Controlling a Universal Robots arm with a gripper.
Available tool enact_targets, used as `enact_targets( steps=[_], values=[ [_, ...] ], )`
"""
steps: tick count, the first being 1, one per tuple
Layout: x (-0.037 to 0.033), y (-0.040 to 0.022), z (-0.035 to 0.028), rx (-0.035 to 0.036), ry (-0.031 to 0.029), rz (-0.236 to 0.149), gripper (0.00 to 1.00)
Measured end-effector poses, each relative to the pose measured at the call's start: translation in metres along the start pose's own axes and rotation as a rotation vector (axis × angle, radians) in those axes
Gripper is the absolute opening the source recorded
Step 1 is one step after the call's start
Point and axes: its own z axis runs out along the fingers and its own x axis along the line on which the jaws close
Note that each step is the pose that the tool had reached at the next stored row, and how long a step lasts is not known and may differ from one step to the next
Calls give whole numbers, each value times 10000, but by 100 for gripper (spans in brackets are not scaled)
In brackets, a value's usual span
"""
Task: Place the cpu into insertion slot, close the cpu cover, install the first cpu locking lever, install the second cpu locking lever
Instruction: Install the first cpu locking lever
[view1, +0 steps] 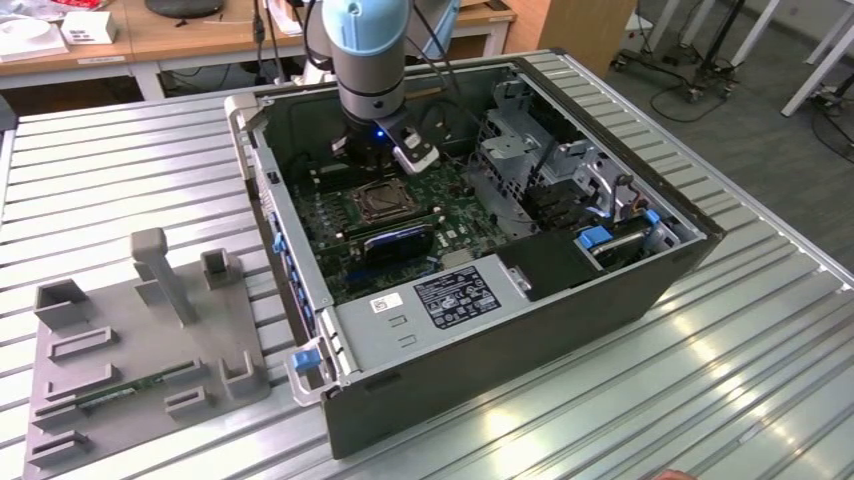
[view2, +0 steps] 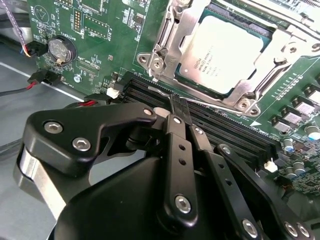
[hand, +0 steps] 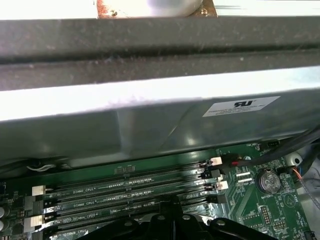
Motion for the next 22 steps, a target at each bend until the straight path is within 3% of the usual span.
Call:
enact_targets(
  steps=[13,22],
  values=[
    [4,-9,27,-27,-130,-63,11],
    [6,-13,39,-27,-160,-95,11]
  ],
)
